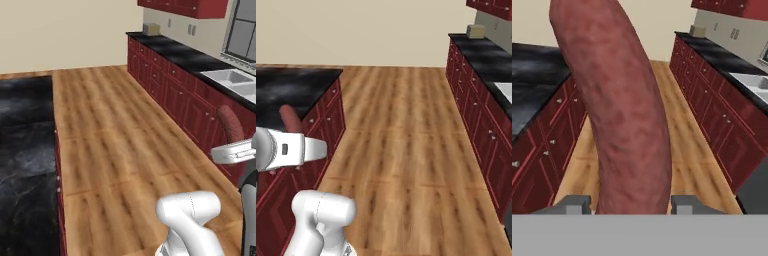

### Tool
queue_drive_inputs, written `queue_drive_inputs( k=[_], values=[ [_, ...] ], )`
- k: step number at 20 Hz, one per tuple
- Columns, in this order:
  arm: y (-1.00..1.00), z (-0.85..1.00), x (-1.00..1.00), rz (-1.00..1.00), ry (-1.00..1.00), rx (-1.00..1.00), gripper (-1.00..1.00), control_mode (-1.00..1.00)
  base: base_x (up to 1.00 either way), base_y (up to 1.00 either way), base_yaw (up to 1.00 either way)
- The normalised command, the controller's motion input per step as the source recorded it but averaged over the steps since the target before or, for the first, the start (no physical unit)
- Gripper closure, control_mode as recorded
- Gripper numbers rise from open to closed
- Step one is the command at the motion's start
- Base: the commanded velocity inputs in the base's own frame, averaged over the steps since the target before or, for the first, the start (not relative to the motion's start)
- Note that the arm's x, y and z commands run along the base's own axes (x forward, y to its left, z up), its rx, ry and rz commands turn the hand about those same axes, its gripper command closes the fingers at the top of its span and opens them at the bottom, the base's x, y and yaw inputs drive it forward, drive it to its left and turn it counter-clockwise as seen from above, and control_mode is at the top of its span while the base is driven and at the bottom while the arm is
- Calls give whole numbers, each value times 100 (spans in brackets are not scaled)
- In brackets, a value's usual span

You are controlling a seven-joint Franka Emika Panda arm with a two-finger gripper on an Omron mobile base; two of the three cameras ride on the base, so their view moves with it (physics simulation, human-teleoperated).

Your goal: Retrieve the sausage and cheese from the fridge and place them on the cutting board on the counter.

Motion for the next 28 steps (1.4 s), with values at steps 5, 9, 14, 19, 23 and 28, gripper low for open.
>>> queue_drive_inputs(
  k=[5,9,14,19,23,28],
  values=[
    [0,0,0,0,0,0,100,100,100,-11,29],
    [0,0,0,0,0,0,100,100,100,-17,25],
    [0,0,0,0,0,0,100,100,100,-39,2],
    [0,0,0,0,0,0,100,100,100,-14,0],
    [0,0,0,0,0,0,100,100,100,-1,0],
    [0,0,0,0,0,0,100,100,100,0,0]
  ],
)
